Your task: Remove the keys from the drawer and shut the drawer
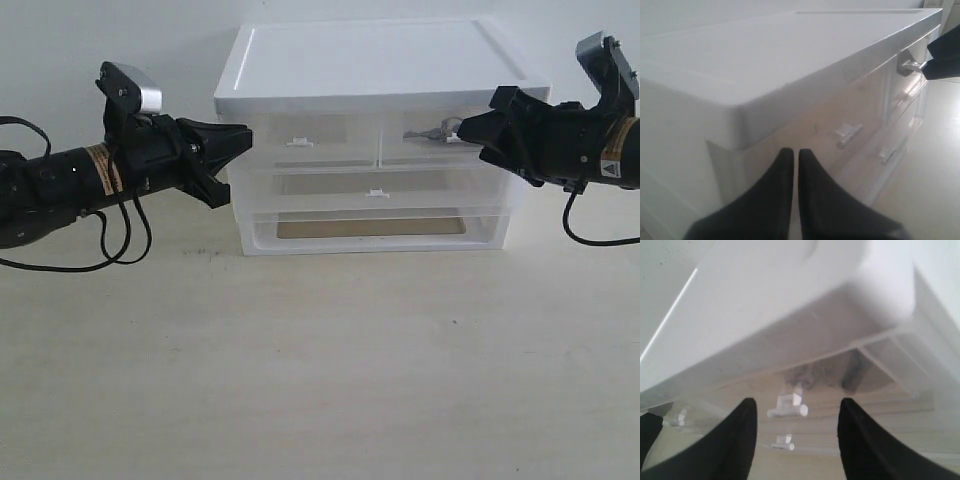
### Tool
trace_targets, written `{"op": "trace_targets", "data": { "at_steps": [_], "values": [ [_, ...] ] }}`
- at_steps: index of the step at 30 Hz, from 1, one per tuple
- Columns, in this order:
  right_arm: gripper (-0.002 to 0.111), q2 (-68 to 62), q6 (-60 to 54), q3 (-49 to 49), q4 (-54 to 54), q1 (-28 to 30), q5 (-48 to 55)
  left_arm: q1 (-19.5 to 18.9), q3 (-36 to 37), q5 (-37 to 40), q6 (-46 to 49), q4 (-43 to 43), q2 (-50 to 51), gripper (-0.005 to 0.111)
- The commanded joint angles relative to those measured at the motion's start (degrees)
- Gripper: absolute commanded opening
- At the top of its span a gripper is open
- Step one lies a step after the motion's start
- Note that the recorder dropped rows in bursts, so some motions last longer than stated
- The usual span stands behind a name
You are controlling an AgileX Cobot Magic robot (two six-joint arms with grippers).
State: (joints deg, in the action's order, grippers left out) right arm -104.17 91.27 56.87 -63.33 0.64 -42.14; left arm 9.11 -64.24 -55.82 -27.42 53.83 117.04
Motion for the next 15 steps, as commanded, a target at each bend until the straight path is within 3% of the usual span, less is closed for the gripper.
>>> {"op": "trace_targets", "data": {
  "at_steps": [1, 15],
  "values": [
    [0.046, 0.0, -0.7, 0.4, 0.5, 0.0, -0.7, 0.2, -1.2, 0.5, 0.2, -1.6, 1.1, 0.004],
    [0.046, 0.0, -3.4, 0.5, 4.3, -0.6, 1.8, 0.2, -2.0, 2.1, 0.5, -3.1, 1.3, 0.004]
  ]
}}
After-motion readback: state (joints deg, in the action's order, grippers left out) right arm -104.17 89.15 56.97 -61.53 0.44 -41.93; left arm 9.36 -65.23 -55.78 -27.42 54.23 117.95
